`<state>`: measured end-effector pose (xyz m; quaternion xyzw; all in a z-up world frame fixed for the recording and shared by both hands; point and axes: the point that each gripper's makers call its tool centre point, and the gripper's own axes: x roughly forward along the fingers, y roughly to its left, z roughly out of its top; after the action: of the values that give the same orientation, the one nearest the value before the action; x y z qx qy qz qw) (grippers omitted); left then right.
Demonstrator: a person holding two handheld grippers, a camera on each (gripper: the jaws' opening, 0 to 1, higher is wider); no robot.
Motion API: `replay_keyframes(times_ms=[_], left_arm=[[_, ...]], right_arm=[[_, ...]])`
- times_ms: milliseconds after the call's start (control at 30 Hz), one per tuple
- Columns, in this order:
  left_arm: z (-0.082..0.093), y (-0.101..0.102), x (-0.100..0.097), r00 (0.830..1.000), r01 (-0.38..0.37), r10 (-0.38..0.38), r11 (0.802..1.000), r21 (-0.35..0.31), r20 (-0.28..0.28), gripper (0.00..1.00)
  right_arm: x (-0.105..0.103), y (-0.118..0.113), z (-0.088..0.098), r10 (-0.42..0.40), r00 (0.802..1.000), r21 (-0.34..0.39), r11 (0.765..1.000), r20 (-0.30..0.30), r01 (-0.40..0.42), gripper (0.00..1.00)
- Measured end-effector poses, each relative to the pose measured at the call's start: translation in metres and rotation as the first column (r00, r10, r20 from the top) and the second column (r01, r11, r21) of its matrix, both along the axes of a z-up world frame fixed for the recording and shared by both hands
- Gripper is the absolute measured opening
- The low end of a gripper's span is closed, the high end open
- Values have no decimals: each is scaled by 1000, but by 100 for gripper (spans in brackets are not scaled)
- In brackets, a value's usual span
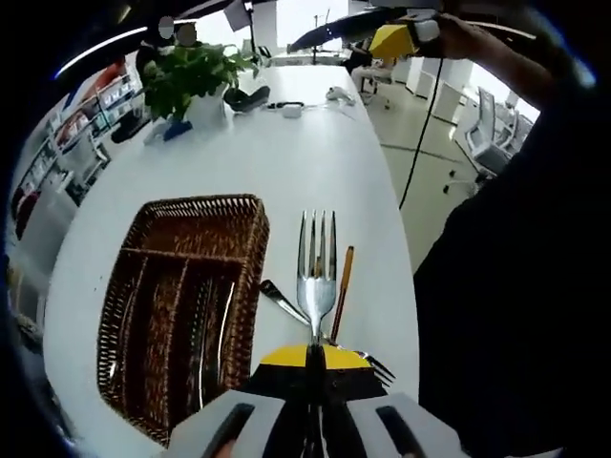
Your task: Arrange the knives, forks, and spoons in their matching storage slots by inserting each utensil handle-first until every utensil is classified and aligned in the correct compartment
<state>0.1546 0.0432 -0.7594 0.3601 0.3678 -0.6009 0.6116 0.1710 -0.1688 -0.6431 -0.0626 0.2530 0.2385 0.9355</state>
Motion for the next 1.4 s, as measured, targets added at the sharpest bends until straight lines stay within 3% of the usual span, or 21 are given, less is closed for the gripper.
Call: replay_keyframes(times_ms=[733,1067,1400], left_arm=[[81,1,19,991,120,-123,992,46,59,0],[96,-3,28,986,140,-142,990,25,83,0],[89,-2,50,983,149,-153,988,44,103,0]], right_arm=[[-11,3,-6,15,1000,-1,1000,-6,-15,99],[-11,4,-7,7,1000,1,1000,-6,-7,99],[-11,7,-10,2,1000,1,1000,-14,-2,99]])
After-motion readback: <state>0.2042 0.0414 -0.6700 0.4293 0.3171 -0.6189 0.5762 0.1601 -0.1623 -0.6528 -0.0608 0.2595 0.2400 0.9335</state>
